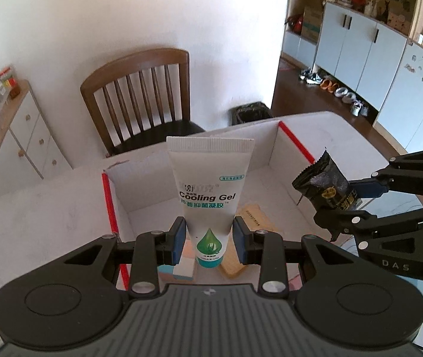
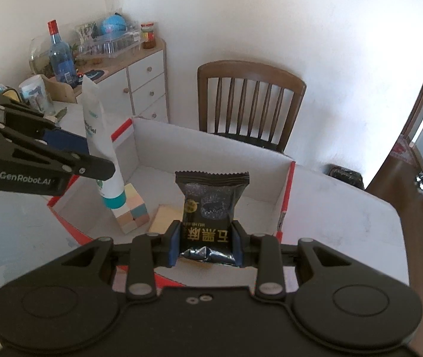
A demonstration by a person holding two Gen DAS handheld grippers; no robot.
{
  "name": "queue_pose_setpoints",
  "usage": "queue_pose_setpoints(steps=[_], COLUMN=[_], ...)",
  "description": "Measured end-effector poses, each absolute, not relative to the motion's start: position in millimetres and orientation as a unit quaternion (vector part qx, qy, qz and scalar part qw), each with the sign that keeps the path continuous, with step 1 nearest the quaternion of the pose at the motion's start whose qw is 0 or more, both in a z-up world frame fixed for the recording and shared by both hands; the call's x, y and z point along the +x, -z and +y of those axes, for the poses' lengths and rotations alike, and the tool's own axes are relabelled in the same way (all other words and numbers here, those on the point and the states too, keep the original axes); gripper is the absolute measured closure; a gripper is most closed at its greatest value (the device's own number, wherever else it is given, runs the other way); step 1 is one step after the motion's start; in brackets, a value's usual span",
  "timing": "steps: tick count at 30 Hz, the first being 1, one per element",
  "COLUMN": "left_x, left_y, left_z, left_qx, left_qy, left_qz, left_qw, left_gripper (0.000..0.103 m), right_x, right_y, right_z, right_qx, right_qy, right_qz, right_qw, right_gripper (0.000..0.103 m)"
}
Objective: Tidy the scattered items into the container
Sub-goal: 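Lift the gel tube and black packet and carry both over the red box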
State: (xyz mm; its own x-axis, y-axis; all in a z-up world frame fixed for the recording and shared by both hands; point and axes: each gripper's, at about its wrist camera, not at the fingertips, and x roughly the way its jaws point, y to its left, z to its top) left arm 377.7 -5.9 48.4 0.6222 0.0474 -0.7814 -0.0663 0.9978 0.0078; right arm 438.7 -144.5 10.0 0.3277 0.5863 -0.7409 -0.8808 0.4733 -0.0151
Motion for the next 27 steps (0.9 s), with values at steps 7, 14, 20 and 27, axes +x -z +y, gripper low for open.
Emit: queue_pose_setpoints(steps=[7,14,20,27], left_x=[394.6,398.6,407.2,418.4], left_y=[-27.0,-9.4,4.7,16.7], left_z=[-1.7,-2.1,-2.7,-2.2], left_qx=[-0.013,-0.005,0.002,0.013], left_qy=[-0.029,-0.019,-0.016,-0.015], left_qz=[0.459,0.487,0.518,0.538], left_qw=[0.888,0.873,0.855,0.843], left_gripper=[0.071,0.071,0.071,0.071], right_x=[454.1,460.0,462.5,461.5], right_y=[5.8,20.0,30.7,43.8], right_z=[-131.8,-125.1,-116.4,-106.5], right_qx=[-0.215,-0.223,-0.23,-0.244], right_qy=[-0.465,-0.467,-0.473,-0.482], right_qz=[0.355,0.365,0.374,0.387], right_qw=[0.782,0.774,0.764,0.747], right_gripper=[0.0,0.0,0.0,0.0])
